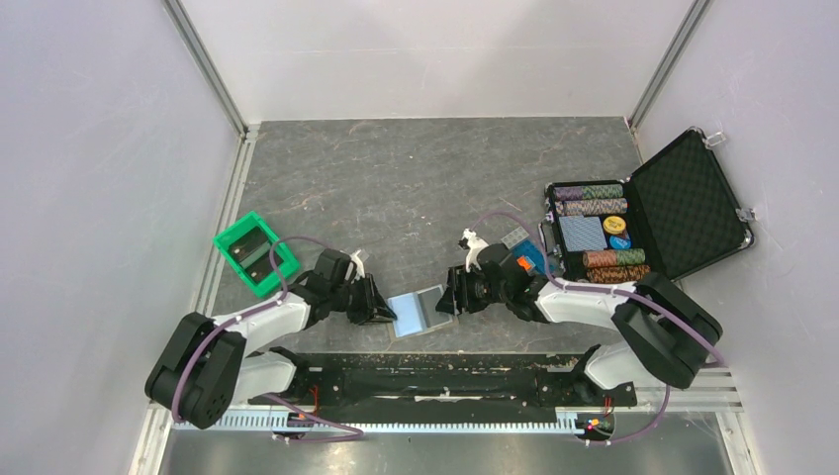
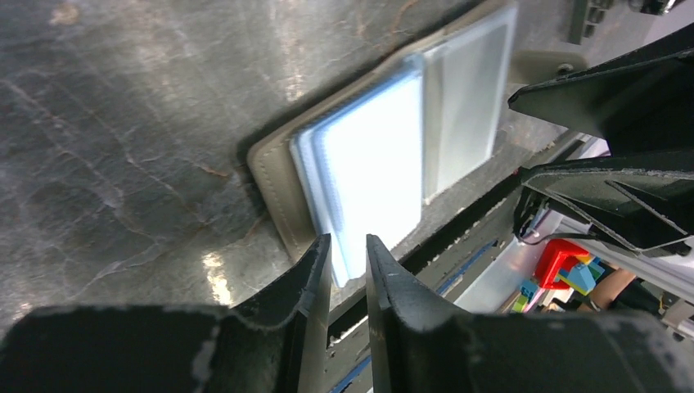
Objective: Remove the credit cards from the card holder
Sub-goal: Remove the credit card from the card holder.
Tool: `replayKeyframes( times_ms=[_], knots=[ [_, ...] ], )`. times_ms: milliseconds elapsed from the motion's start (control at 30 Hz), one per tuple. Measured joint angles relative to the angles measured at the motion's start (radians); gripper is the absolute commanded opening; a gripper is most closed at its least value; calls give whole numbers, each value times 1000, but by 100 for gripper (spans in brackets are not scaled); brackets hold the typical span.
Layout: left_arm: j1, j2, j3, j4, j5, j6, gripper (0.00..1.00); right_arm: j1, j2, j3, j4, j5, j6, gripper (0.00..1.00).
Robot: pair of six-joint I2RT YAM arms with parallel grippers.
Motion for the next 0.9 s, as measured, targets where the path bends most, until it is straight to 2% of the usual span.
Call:
replayKeyframes(
  times_ms=[100,267,900],
  knots=[
    [-2,13,-5,6,-13,-3,26,2,32,0,-2,-2,0,50],
    [-3,16,-6,9,-19,-8,26,5,37,2,1,-3,-4,33],
    [-6,21,-6,18,-21,-15,27,64,24,3,95,-95,64,31]
  ],
)
